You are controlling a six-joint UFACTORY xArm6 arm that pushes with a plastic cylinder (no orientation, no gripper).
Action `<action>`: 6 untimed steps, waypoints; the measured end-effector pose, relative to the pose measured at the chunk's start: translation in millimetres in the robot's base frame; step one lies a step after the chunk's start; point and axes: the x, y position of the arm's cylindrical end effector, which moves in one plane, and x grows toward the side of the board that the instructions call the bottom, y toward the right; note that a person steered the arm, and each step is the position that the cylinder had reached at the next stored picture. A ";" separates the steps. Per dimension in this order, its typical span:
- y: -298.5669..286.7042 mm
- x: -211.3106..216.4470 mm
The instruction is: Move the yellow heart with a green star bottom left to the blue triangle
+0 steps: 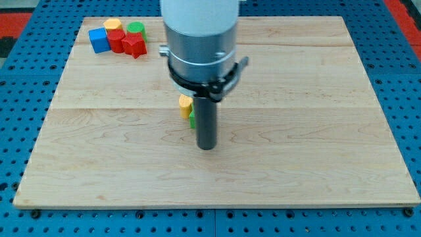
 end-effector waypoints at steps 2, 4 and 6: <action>-60.0 -50.0; -57.7 -91.2; -91.5 -114.9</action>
